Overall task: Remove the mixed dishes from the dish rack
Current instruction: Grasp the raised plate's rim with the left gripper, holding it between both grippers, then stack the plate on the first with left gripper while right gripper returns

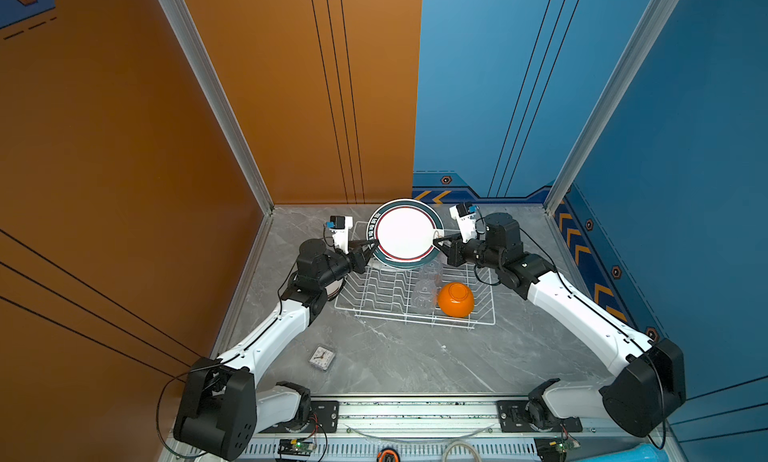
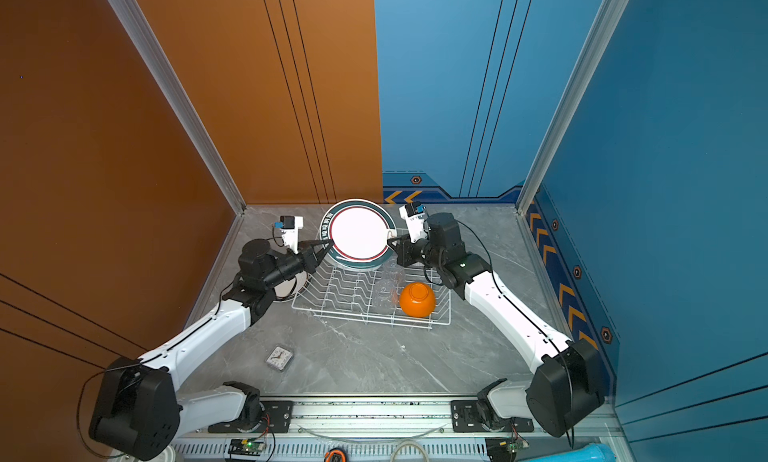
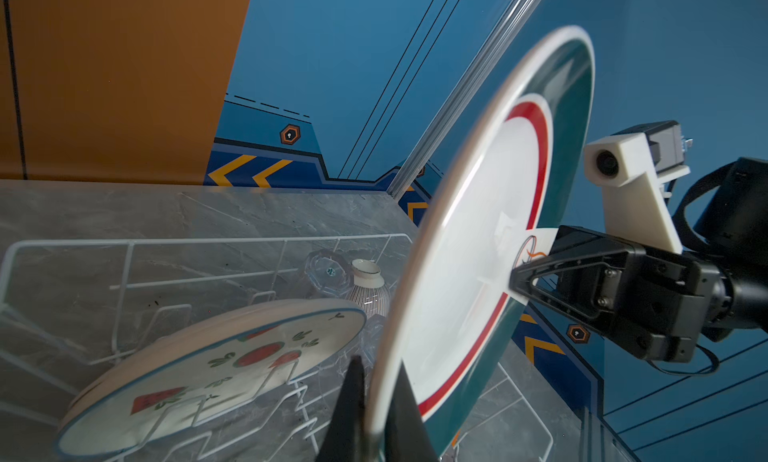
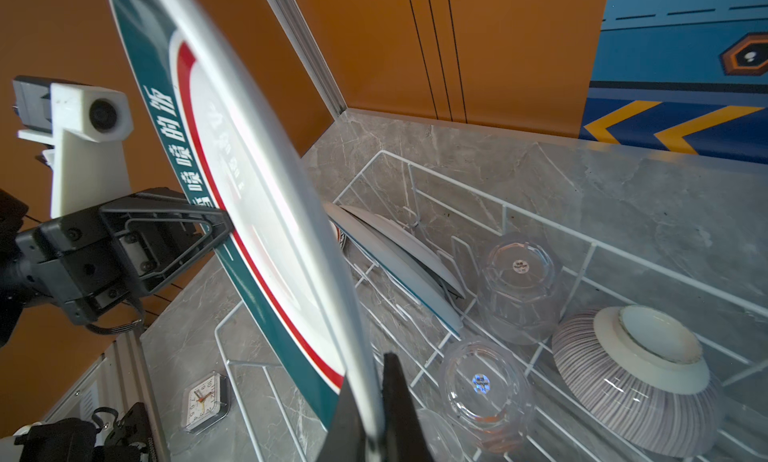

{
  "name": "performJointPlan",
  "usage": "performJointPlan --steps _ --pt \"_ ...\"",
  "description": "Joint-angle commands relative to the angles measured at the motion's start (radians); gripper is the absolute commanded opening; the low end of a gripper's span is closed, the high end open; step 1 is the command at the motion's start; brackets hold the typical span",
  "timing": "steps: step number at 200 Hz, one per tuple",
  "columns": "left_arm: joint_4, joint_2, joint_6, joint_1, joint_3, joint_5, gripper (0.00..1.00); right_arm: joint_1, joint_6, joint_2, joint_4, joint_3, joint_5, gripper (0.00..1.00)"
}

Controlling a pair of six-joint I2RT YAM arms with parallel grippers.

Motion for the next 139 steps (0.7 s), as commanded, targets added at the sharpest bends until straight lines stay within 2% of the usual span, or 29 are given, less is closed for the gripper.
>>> performJointPlan --steps 1,11,22,40,54,81,123,139 --pt "-0.026 0.022 -0.003 -0.004 0.026 -0.135 0.0 0.046 -0.019 -0.004 0.071 0.006 -0.087 0.04" --pt "-0.026 0.023 -0.006 -0.004 0.026 -0.137 0.0 0.045 -0.017 -0.002 0.073 0.006 -0.089 0.06" --pt "-0.026 0.022 -0.008 -0.004 0.025 -0.139 0.0 0.045 -0.015 0.002 0.077 0.005 -0.095 0.14" --pt "-0.026 0.021 -0.009 -0.004 0.025 -0.145 0.0 0.042 -0.007 0.005 0.094 -0.004 -0.097 0.22" --pt "-0.026 0.018 -0.015 -0.003 0.022 -0.161 0.0 0.039 -0.001 0.006 0.107 -0.012 -0.099 0.33" --pt "-0.026 0.019 -0.022 0.0 0.021 -0.173 0.0 0.03 0.017 0.008 0.128 -0.024 -0.101 0.37" --pt "-0.026 0.023 -0.056 0.015 0.019 -0.195 0.0 0.021 0.021 0.008 0.137 -0.037 -0.102 0.55" --pt "-0.024 0.021 -0.066 0.024 0.017 -0.202 0.0 0.019 0.021 0.005 0.137 -0.042 -0.095 0.56"
